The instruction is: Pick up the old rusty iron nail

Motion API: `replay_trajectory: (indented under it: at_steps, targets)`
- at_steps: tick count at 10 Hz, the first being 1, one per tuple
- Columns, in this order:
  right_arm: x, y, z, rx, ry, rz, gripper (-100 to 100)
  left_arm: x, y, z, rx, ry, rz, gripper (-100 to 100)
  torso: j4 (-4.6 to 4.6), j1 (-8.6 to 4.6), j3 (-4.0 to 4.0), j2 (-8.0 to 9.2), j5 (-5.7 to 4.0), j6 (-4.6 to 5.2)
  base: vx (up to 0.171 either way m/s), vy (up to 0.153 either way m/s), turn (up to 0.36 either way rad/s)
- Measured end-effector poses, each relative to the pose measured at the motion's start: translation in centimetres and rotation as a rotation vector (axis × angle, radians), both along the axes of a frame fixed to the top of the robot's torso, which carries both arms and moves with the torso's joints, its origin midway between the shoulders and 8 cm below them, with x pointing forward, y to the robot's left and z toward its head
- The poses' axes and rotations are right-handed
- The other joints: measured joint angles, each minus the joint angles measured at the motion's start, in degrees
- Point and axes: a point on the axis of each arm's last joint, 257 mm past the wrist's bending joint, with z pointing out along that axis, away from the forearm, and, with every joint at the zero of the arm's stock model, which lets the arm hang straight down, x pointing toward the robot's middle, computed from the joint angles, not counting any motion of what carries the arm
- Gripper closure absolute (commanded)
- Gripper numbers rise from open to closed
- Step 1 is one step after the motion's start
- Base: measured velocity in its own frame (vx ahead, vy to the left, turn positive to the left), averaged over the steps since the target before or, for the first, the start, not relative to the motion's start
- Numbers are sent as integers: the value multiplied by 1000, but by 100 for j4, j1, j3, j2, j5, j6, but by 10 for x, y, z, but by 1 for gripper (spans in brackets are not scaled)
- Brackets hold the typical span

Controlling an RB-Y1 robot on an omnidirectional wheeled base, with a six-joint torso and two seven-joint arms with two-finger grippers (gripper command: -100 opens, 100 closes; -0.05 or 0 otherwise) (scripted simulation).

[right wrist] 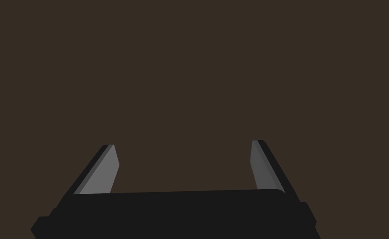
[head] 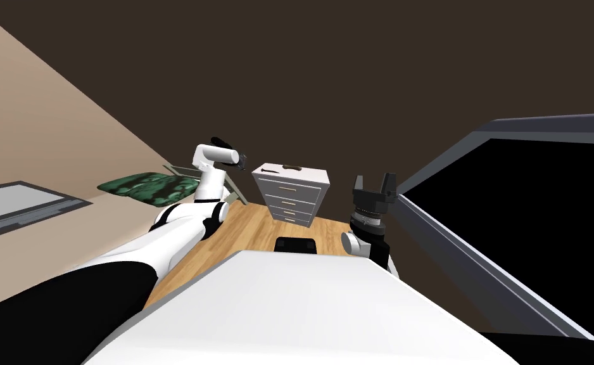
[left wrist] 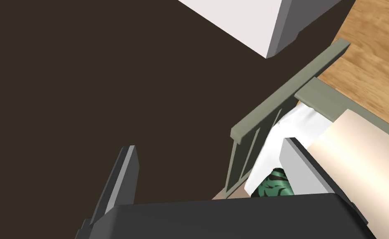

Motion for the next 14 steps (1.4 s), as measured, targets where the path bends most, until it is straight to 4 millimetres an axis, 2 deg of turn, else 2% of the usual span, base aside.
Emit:
replay_trajectory:
  at_steps: [6,14]
  targets:
    - [0,0,0,0,0,0,0,-18,9,-21,-37,171,24,-100,3,9,8,15,3,-1,51,-47,-31]
    - [0,0,0,0,0,0,0,-55,15,-46,-93,413,41,-100,0,3,4,9,1,-3,70,-56,-34]
